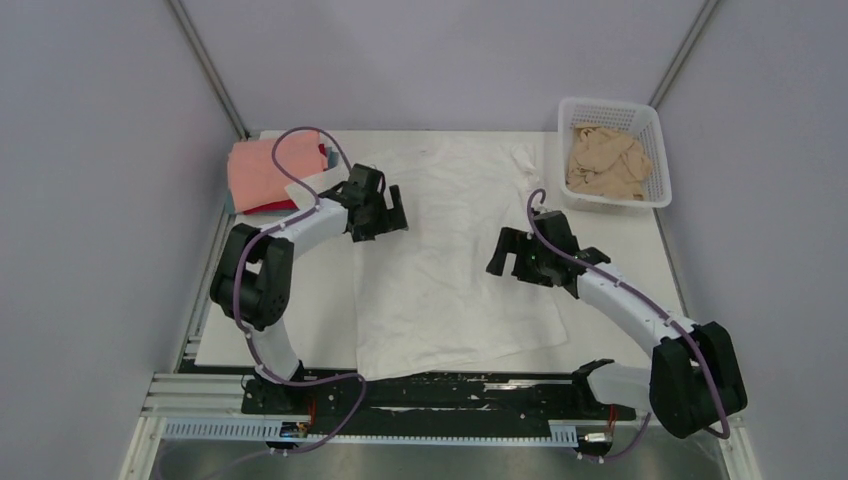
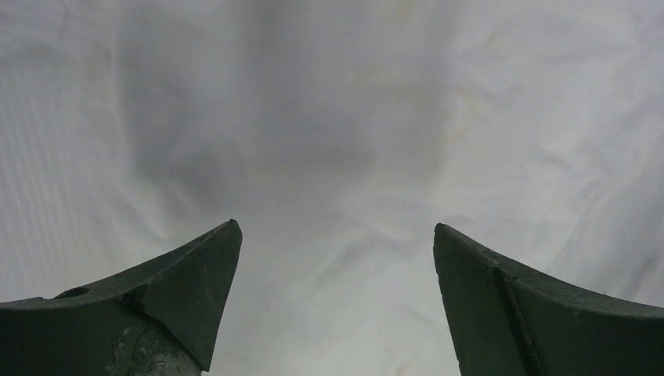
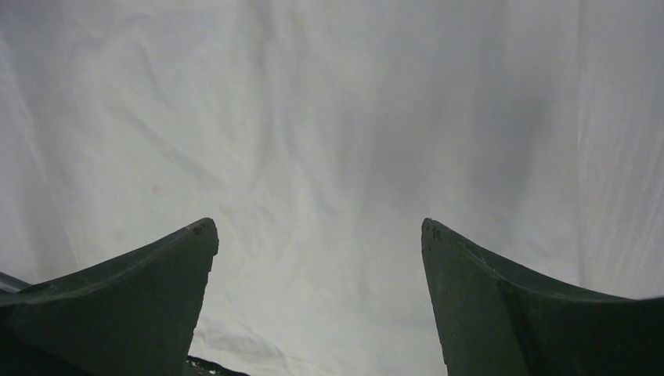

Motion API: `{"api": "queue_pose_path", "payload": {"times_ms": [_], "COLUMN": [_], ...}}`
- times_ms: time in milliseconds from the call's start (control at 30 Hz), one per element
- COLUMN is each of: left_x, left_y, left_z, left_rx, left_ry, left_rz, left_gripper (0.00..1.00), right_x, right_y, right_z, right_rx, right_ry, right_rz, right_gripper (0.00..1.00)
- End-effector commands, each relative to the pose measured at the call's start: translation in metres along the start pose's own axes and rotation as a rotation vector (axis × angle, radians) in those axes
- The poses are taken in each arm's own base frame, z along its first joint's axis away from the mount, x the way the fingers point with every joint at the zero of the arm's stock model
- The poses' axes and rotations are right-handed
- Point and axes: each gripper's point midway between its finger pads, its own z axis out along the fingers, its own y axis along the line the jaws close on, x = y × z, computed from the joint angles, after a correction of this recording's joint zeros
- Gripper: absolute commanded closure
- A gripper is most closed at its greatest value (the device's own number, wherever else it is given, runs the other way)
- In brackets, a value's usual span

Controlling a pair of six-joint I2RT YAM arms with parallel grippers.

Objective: Fold and stack the t-shirts
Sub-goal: Flatten out the tshirt

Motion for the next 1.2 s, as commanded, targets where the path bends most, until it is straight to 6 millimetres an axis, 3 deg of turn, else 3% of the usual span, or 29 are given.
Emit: {"api": "queue_pose_path", "payload": {"times_ms": [0, 133, 267, 367, 500, 667, 700, 733, 767, 867, 967, 1000, 1067, 1167], "left_x": [0.036, 0.073, 0.121, 0.162, 0.206, 0.233, 0.230, 0.239, 0.232, 0.227, 0.200, 0.187, 0.162, 0.118], "left_y": [-0.002, 0.001, -0.003, 0.003, -0.014, -0.076, -0.095, -0.101, -0.120, -0.146, -0.159, -0.157, -0.133, -0.080], "left_z": [0.011, 0.014, 0.005, -0.013, -0.034, -0.038, -0.035, -0.035, -0.033, -0.042, -0.067, -0.080, -0.094, -0.099], "left_rx": [0.040, 0.045, 0.060, 0.050, 0.106, 0.199, 0.216, 0.200, 0.211, 0.245, 0.275, 0.281, 0.217, 0.093], "left_ry": [0.066, 0.116, 0.177, 0.181, 0.195, 0.221, 0.219, 0.236, 0.220, 0.183, 0.030, -0.015, -0.123, -0.243], "left_rz": [-0.078, -0.114, -0.144, -0.245, -0.343, -0.284, -0.266, -0.218, -0.206, -0.106, -0.041, -0.023, -0.026, -0.056], "left_gripper": [0.00, 0.00, 0.00, 0.00, 0.00, 0.00, 0.00, 0.00, 0.00, 0.00, 0.00, 0.00, 0.00, 0.00], "right_x": [0.025, 0.040, 0.034, 0.025, -0.013, -0.081, -0.095, -0.107, -0.114, -0.127, -0.147, -0.156, -0.173, -0.178], "right_y": [-0.004, -0.025, -0.048, -0.056, -0.042, -0.007, 0.003, 0.010, 0.014, 0.024, 0.022, 0.020, 0.016, 0.009], "right_z": [0.006, 0.023, 0.051, 0.077, 0.122, 0.181, 0.190, 0.197, 0.204, 0.210, 0.189, 0.178, 0.150, 0.109], "right_rx": [0.004, 0.096, 0.219, 0.257, 0.230, 0.144, 0.112, 0.088, 0.077, 0.053, 0.100, 0.128, 0.178, 0.233], "right_ry": [0.069, 0.122, 0.147, 0.183, 0.183, 0.151, 0.150, 0.148, 0.148, 0.150, 0.090, 0.060, -0.002, -0.064], "right_rz": [0.140, 0.151, 0.159, 0.165, 0.136, 0.066, 0.040, 0.012, -0.016, -0.085, -0.141, -0.154, -0.156, -0.120], "right_gripper": [0.00, 0.00, 0.00, 0.00, 0.00, 0.00, 0.00, 0.00, 0.00, 0.00, 0.00, 0.00, 0.00, 0.00]}}
